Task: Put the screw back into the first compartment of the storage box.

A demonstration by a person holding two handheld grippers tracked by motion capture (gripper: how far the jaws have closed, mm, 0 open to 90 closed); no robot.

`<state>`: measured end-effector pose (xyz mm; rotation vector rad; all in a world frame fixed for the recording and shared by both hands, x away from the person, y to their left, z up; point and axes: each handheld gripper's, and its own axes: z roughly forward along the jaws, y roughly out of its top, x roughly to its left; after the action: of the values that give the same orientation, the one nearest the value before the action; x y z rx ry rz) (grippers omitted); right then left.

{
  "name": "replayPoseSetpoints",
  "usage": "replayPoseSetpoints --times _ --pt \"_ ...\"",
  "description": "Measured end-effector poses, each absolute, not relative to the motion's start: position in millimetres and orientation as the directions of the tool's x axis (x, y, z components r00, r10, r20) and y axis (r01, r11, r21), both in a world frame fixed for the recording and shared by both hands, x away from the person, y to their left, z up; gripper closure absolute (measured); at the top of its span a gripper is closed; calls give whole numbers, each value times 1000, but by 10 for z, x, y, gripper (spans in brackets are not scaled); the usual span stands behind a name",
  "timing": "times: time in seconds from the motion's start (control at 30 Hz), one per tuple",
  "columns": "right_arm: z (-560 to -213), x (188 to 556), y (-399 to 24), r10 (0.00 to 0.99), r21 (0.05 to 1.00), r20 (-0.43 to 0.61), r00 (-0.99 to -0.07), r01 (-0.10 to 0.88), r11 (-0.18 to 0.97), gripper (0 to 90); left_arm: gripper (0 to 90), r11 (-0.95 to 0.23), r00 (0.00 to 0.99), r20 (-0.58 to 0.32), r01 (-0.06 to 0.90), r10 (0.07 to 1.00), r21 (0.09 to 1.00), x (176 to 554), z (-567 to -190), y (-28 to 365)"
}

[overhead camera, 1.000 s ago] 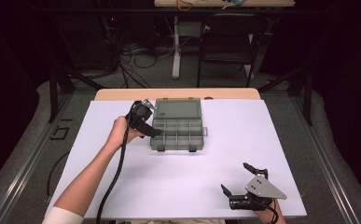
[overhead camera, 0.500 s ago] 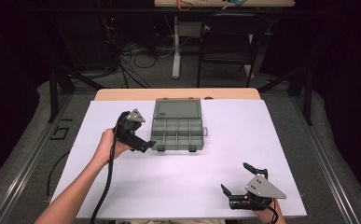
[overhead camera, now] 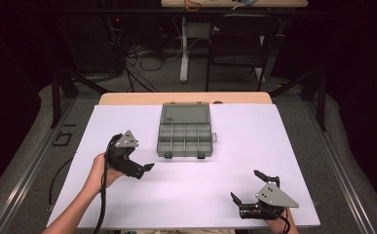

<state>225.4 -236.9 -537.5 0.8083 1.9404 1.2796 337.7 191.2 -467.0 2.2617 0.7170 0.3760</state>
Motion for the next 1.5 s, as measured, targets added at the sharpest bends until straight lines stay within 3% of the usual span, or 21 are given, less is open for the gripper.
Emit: replayPoseSetpoints --times 0.97,1.5 --pt "-5377 2253 -2363 790 934 -195 -581 136 330 0 0 -431 745 22 361 667 827 2515 -5222 2542" --pt "-5383 2259 -2359 782 927 -194 -592 150 343 0 0 -402 731 22 350 682 846 2231 -5464 2643"
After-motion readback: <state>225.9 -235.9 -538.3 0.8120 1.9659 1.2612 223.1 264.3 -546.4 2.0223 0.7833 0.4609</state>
